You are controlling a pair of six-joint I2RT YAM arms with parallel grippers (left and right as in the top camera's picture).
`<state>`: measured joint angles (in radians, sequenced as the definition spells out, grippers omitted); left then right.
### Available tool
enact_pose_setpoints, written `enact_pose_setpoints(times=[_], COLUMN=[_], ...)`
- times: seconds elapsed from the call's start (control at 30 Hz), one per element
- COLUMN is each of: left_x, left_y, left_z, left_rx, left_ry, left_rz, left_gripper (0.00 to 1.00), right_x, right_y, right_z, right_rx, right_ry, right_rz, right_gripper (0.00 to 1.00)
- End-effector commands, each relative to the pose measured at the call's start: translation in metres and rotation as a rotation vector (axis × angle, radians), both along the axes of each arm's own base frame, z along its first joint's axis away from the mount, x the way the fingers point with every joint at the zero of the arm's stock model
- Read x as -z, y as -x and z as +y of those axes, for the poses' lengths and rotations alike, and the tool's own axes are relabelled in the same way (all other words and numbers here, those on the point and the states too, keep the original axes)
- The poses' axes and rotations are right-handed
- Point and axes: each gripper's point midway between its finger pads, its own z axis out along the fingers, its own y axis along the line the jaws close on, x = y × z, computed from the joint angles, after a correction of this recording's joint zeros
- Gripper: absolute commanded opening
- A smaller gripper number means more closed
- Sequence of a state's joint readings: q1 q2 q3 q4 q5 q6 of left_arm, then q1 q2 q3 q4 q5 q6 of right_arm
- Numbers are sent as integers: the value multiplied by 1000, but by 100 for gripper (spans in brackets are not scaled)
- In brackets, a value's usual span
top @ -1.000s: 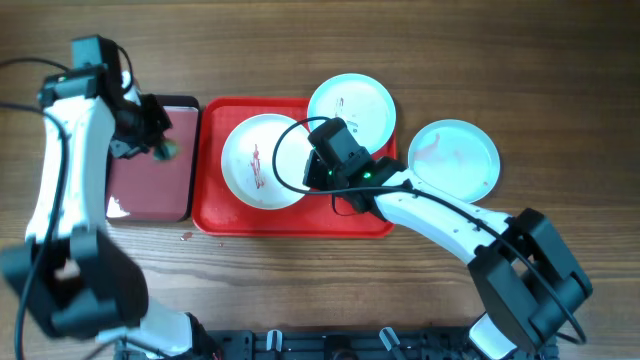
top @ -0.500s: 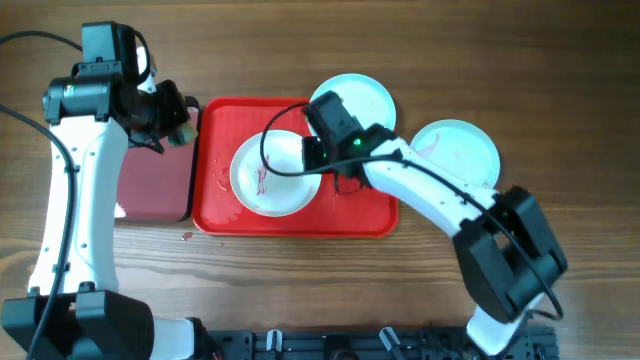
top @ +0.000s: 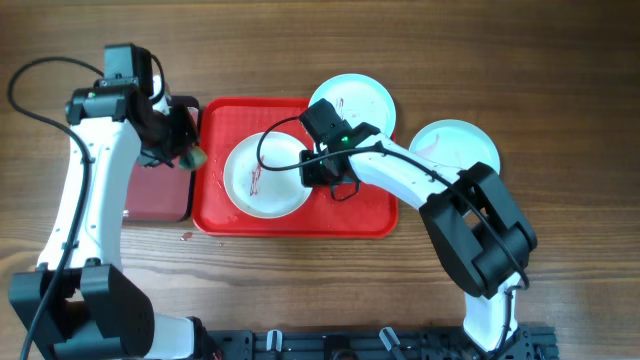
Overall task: Clean dirty plates on tray and stack at the side
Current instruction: 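Grip the lower plate's rim with the right gripper and tilt it up, then scrub the held plate with the sponge in the left gripper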
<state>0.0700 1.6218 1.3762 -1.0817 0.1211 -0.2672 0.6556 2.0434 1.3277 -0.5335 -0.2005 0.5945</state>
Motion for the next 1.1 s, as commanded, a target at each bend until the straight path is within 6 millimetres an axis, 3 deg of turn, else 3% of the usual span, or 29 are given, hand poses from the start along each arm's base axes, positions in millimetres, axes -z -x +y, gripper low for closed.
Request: enact_pose_setpoints(times=[0.0, 0.1, 0.37, 0.7, 0.9, 0.97, 1.07], left_x=[18, 33, 89, 158, 161, 164, 175], left_y=[4, 6, 14, 32, 26, 28, 39], left_z=[-18, -30, -57, -80, -148, -143, -95], left_rx=[67, 164, 332, 321, 423, 417, 321], left_ry=[75, 62, 37, 66, 284, 242, 76], left_rz=[17, 7, -45, 137, 76, 90, 184], left_gripper=[4, 4, 4, 4, 4, 4, 4], right_x=[12, 10, 7, 7, 7, 7, 7], right_y=[5, 2, -2, -2, -2, -2, -1], right_z=[5, 8, 16, 16, 16, 16, 16], right_rx=[13, -80, -69, -69, -69, -69, -70], right_ry=[-18, -17, -55, -55, -55, -54, -54], right_rz=[49, 1, -11, -10, -11, -11, -11], right_gripper=[4, 4, 5, 4, 4, 4, 5])
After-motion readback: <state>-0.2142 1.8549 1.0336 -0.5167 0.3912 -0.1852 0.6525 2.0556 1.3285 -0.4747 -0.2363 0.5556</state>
